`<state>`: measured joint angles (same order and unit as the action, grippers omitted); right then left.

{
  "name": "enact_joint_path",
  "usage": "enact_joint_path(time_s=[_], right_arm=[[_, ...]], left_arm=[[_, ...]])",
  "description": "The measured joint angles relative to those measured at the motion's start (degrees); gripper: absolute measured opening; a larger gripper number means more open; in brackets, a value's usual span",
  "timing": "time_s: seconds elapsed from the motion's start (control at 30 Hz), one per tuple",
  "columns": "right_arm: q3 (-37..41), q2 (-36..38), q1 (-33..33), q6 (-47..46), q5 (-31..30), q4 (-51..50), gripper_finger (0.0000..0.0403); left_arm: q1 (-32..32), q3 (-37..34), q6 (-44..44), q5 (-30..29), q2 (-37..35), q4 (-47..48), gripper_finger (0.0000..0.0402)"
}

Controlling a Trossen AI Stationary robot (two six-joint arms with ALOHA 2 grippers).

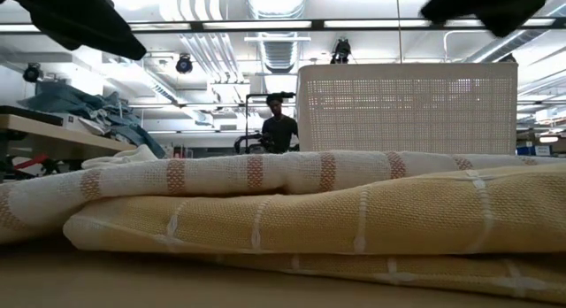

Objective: Fold towel
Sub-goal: Fold the white kitchen towel

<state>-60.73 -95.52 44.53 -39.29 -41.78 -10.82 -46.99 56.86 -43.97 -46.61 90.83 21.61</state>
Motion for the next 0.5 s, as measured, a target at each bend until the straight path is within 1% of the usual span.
enact_joint_path(time_s=[0.1,0.17,0.33,0.43,0.5], right_arm=[[-1.2,-2.9,-1.4,0.3,2.7,-1.1,0.0149],[-1.7,-4.6,-2.0,0.3,3.6,-2.0,0.0155],[-4.8,-7.0,-2.7,0.3,4.2,-6.1,0.0159],[-6.9,-7.0,-2.8,-0.4,3.7,-11.9,0.0155],[-8.5,-6.7,-2.6,-1.9,2.9,-17.2,0.0151]], left_arm=[[-0.1,0.0,-0.2,0.1,0.0,0.0,0.0155],[-0.1,0.0,-0.5,2.2,0.0,-0.1,0.0158],[-0.5,0.0,-1.6,15.9,0.0,0.0,0.0166],[-1.2,0.0,-4.7,21.3,0.6,0.4,0.0166],[-1.9,0.0,-7.0,23.8,1.6,2.2,0.0164]])
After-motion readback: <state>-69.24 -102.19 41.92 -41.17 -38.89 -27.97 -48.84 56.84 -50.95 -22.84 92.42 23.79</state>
